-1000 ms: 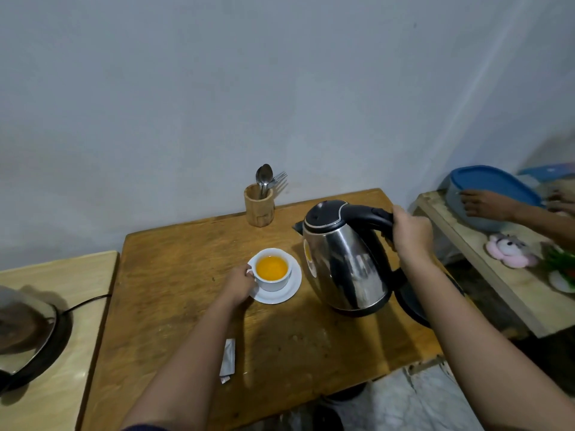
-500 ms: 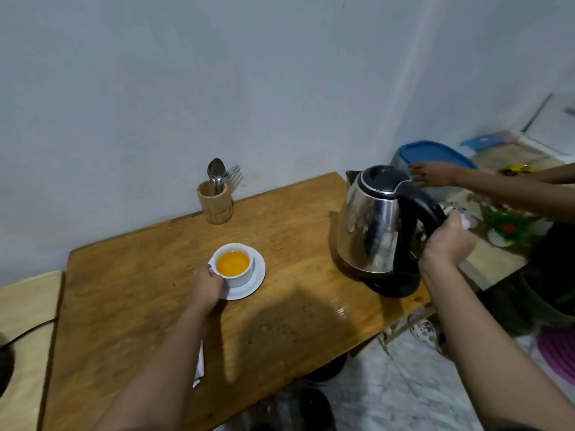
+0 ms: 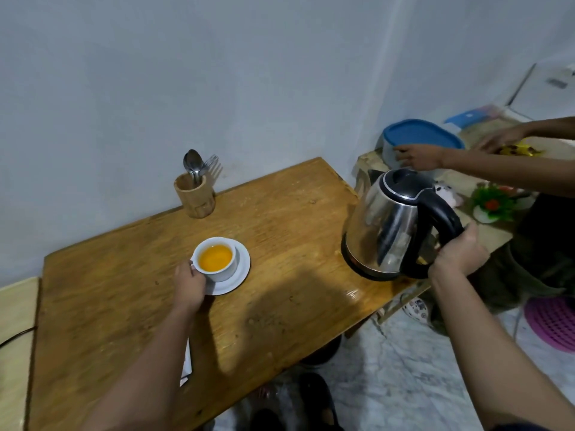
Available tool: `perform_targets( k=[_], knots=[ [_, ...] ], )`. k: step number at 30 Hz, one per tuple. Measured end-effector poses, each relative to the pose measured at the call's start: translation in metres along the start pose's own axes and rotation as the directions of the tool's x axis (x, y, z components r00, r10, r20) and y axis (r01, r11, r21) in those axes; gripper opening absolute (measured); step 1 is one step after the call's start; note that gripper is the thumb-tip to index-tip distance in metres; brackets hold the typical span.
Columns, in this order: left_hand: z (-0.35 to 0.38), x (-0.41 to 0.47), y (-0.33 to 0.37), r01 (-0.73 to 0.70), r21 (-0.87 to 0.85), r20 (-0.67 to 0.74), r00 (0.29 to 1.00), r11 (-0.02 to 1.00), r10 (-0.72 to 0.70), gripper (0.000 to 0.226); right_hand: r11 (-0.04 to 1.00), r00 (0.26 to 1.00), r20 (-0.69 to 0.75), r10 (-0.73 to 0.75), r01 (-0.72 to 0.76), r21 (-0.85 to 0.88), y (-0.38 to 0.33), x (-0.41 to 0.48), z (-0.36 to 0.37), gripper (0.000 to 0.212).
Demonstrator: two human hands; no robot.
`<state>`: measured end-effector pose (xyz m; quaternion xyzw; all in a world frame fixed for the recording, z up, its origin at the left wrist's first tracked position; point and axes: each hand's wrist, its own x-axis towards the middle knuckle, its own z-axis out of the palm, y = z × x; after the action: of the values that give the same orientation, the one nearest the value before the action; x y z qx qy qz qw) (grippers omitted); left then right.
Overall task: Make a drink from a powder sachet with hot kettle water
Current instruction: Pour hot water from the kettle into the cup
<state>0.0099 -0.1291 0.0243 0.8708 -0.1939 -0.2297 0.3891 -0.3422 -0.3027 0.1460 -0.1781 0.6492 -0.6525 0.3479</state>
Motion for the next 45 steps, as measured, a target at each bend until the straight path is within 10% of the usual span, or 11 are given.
perform_targets(
  k=[19,31,45],
  knots=[
    [-0.002,0.001,-0.004,-0.061,0.016,0.019,0.998,0.998,0.06,0.031,1.0,1.0,0.031,0.001,-0.001,0.004,0.019,0.031,-0.003,0.031],
    [-0.001,0.001,-0.006,-0.071,0.043,0.007,0.997,0.997,0.071,0.031,0.905,0.982,0.162,-0.097,0.154,-0.396,0.021,0.027,-0.014,0.038],
    [-0.004,0.001,-0.005,-0.069,0.004,0.079,0.995,0.998,0.069,0.029,0.563,0.642,0.563,-0.521,0.754,-0.339,-0.032,0.005,0.034,0.017]
  ],
)
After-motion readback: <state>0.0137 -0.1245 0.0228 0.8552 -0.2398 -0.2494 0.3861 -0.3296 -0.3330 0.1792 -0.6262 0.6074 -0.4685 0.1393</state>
